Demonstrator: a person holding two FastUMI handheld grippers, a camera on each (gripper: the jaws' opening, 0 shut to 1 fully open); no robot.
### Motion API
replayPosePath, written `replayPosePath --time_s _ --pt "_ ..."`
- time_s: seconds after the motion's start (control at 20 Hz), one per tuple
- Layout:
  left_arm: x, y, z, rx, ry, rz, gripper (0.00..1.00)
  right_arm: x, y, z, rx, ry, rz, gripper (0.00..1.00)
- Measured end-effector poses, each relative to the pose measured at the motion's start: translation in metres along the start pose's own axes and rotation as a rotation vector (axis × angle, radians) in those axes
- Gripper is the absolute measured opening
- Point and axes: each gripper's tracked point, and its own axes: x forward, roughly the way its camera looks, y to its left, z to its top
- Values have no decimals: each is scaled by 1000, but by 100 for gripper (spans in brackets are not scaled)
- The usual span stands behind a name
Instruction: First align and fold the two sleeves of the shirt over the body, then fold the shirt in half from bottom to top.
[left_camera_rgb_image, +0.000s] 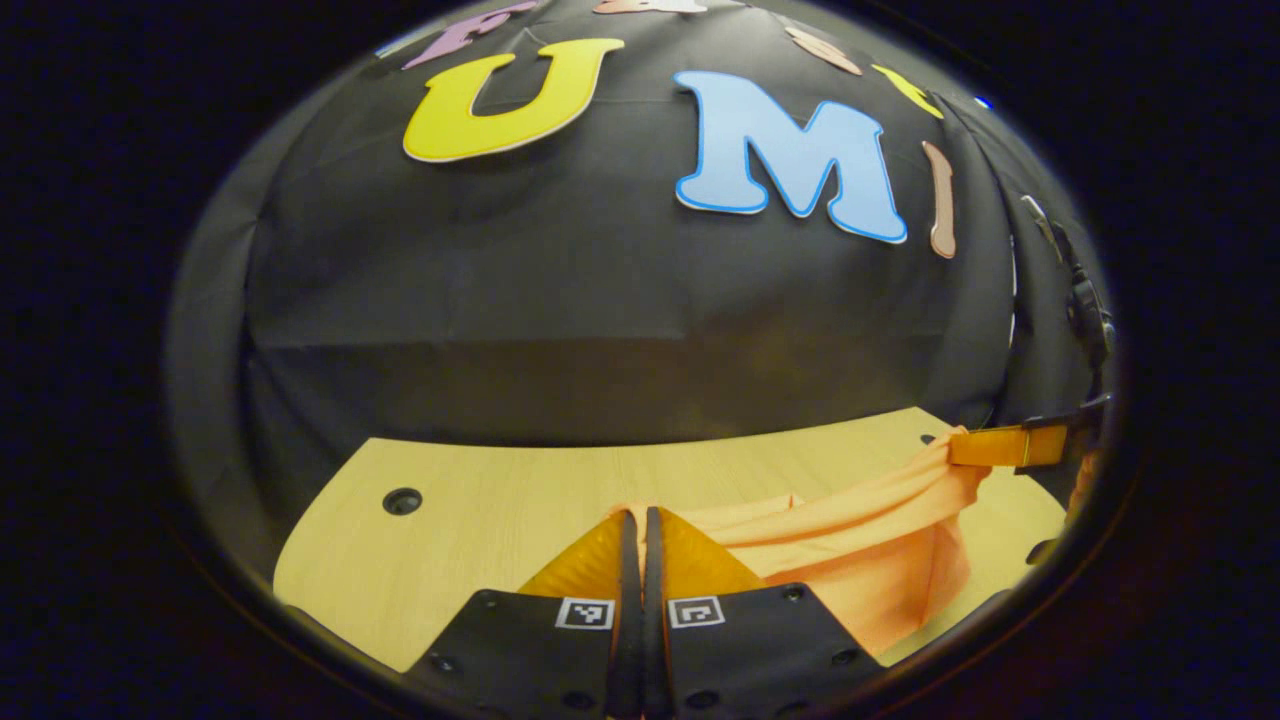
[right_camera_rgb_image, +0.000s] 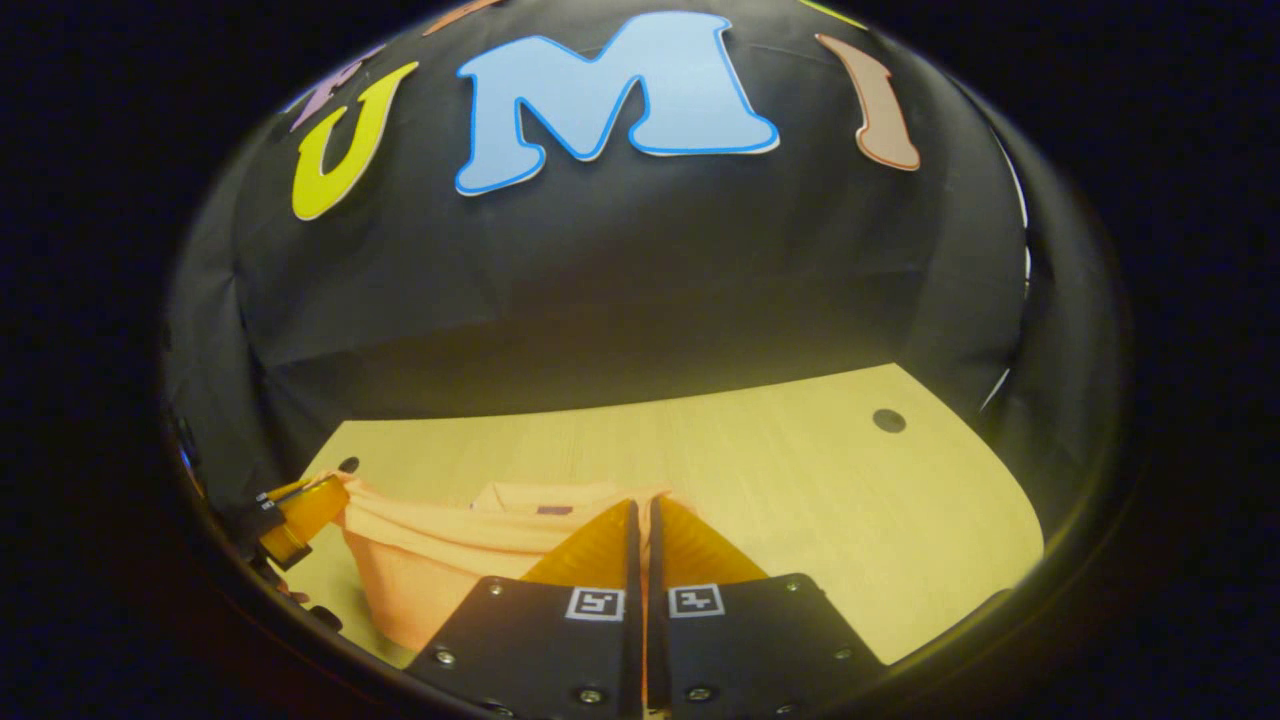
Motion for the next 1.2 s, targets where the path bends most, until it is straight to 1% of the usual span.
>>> replayPosePath --time_s 0.2,0.3,0.5,0.7,0.85,0.95,1.0,1.05,1.1,1.15,1.2 --pt "24 6 -4 25 -36 20 5 32 1 1 -51 -7 -29 2" --pt "37 10 -16 33 -25 32 6 46 3 -4 -68 -3 -33 2" --pt "55 18 -40 34 18 55 6 68 6 -23 -130 43 -45 3" --pt "60 16 -46 36 30 59 6 74 9 -34 -197 54 -56 6" --pt "60 13 -50 57 48 54 8 73 8 -40 -219 83 -55 8" --pt "60 10 -51 50 55 44 14 71 8 -42 -231 95 -56 8" --pt "59 9 -52 51 62 42 16 69 8 -43 -239 95 -58 17" --pt "57 7 -53 48 68 39 19 66 9 -41 -248 92 -57 21" --pt "55 8 -53 50 69 44 21 63 8 -41 -253 89 -59 35" --pt "52 7 -51 51 69 43 24 59 9 -38 -250 82 -55 40" --pt "47 5 -51 52 70 42 30 53 10 -38 -246 78 -47 53"
